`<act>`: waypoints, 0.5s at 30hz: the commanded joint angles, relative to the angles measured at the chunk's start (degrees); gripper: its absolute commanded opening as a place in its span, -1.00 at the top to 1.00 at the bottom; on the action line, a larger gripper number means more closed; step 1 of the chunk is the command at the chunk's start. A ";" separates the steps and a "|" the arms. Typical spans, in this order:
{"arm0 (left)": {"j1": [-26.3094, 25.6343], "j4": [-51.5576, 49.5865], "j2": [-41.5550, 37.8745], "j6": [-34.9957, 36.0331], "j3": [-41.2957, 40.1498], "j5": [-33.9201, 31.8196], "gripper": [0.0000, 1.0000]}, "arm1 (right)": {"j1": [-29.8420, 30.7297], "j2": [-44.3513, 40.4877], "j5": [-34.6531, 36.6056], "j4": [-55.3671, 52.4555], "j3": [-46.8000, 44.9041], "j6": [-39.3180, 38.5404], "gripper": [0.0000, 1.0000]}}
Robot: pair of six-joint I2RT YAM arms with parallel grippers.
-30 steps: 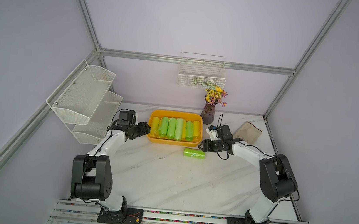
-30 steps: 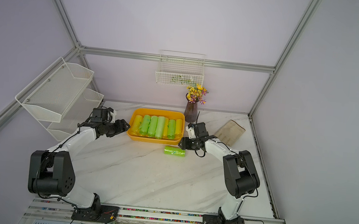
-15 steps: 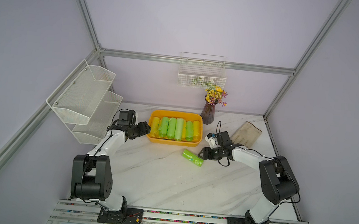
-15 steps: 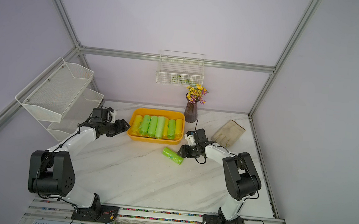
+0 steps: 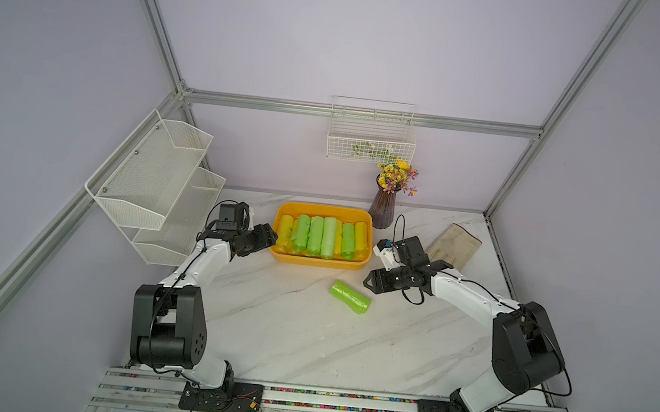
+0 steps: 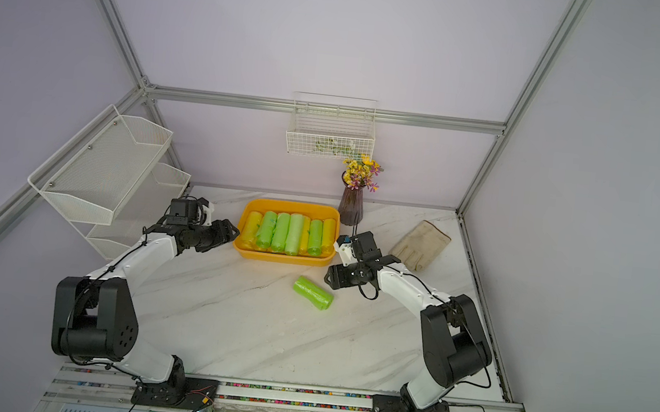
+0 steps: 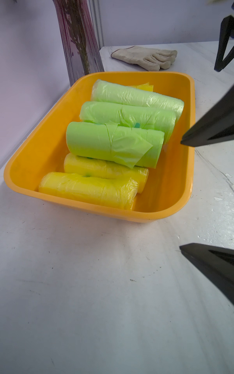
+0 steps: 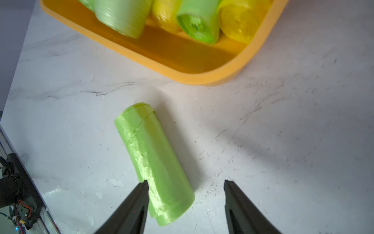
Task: Put the roll of trash bags into the storage box
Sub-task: Move the roll of trash bags to the center of the board.
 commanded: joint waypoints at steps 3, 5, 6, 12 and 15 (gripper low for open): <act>0.45 1.46 -1.48 -0.13 0.80 0.19 -0.51 | 4.27 -0.01 5.09 -2.02 1.89 -7.46 -0.40; 0.45 1.40 -1.52 -0.04 0.88 0.14 -0.51 | 5.80 1.87 6.47 -3.09 2.95 -8.77 -0.41; 0.44 1.31 -1.54 -0.02 0.84 0.10 -0.51 | 6.62 2.72 7.34 -3.76 3.42 -9.60 -0.41; 0.45 1.36 -1.13 -0.19 1.06 0.41 -0.51 | 11.33 6.82 13.57 -5.87 6.66 -13.90 -0.42; 0.45 1.33 -0.96 -0.19 1.23 0.56 -0.51 | 12.20 8.58 14.34 -6.02 7.98 -14.97 -0.42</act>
